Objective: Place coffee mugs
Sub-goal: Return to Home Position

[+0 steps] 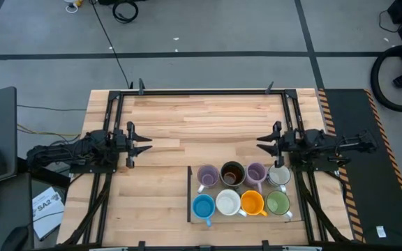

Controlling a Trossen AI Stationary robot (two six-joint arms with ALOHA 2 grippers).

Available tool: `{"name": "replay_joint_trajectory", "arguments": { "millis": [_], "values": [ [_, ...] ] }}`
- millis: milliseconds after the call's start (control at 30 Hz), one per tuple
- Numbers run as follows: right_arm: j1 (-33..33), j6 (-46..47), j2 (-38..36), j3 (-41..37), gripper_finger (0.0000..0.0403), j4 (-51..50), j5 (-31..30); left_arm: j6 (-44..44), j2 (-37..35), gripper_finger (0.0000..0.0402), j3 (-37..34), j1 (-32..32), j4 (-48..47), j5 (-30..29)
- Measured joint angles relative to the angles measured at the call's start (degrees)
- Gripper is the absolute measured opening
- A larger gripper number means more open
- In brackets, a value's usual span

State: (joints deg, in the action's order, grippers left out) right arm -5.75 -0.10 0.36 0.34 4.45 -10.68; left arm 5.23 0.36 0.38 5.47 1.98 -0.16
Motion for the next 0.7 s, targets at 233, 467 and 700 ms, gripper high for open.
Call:
{"name": "replay_joint_trajectory", "arguments": {
  "millis": [233, 467, 700],
  "values": [
    [0.01, -0.09, 0.17, 0.0, 0.0122, -1.65, -0.02, 0.0, 0.0, 0.0123, -0.02, -0.01, 0.1, 0.0],
    [-0.01, -0.09, 0.17, 0.0, 0.0122, -1.62, -0.02, 0.0, 0.0, 0.0123, -0.02, -0.01, 0.59, 0.13],
    [-0.01, -0.09, 0.17, 0.0, 0.0122, -1.58, -0.04, -0.01, 0.0, 0.0123, -0.04, -0.01, 0.75, 0.13]
  ]
}}
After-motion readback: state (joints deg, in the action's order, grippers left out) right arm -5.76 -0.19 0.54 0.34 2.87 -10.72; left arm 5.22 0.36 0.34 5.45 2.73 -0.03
